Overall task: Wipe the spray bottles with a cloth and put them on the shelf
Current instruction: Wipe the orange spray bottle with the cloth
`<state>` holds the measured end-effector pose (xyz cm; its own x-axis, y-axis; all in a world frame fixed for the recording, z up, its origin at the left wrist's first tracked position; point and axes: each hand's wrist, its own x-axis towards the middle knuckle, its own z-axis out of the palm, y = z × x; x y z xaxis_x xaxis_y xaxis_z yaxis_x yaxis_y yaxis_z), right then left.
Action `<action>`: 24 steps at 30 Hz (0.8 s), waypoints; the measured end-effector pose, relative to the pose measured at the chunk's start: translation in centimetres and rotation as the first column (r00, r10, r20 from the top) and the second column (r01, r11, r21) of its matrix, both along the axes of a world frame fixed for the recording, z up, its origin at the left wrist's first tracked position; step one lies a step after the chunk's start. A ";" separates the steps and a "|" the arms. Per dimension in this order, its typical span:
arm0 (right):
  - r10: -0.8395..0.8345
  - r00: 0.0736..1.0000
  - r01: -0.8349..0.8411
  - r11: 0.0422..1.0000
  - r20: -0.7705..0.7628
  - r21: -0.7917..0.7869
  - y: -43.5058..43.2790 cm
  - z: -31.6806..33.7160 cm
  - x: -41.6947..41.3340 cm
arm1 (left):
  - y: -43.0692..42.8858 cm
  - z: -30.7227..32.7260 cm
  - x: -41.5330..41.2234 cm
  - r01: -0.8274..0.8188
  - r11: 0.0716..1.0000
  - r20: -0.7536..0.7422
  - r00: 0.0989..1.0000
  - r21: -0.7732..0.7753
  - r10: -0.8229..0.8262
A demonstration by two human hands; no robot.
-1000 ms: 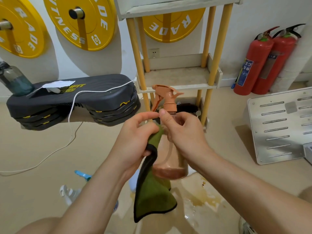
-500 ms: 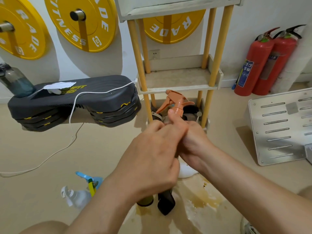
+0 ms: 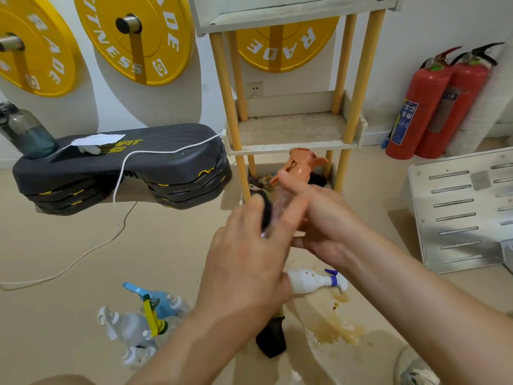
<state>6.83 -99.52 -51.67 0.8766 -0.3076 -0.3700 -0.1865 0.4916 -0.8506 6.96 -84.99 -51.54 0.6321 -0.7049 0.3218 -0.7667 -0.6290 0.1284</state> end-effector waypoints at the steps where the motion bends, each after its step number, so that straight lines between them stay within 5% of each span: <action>1: 0.020 0.999 -0.018 0.999 0.029 -0.048 0.0 0.1 0.0 | 0.3 0.7 0.2 -0.018 0.993 -0.136 0.991 -0.116 0.002; 4: 0.100 0.992 -0.074 0.960 0.083 -0.269 0.3 0.1 0.1 | 1.2 1.7 1.4 -0.184 0.821 -0.621 0.745 -0.541 -0.243; 6: 0.177 0.981 -0.139 0.923 0.077 -0.358 0.4 -0.4 0.1 | 1.9 1.8 2.6 -0.282 0.697 -0.698 0.575 -0.659 -0.427; 9: 0.356 0.934 -0.336 0.911 0.043 -0.239 0.3 -0.5 0.1 | 2.5 1.6 3.5 -0.301 0.648 -0.706 0.430 -0.700 -0.563; 11: 0.430 0.903 -0.420 0.891 0.022 -0.171 0.2 -0.3 -0.2 | 2.9 1.5 3.8 -0.261 0.678 -0.712 0.428 -0.687 -0.556; 14: 0.422 0.906 -0.399 0.872 0.022 -0.284 0.3 -0.3 -0.4 | 2.8 1.6 4.0 -0.248 0.732 -0.738 0.478 -0.634 -0.476; 21: 0.362 0.930 -0.333 0.900 0.059 -0.281 0.7 0.0 -0.6 | 2.3 0.9 4.5 -0.457 0.684 -0.807 0.474 -0.568 -0.353; 24: 0.338 0.936 -0.315 0.928 0.097 -0.198 0.2 0.7 -0.8 | 3.0 0.0 5.8 -0.545 0.685 -0.875 0.324 -0.484 -0.360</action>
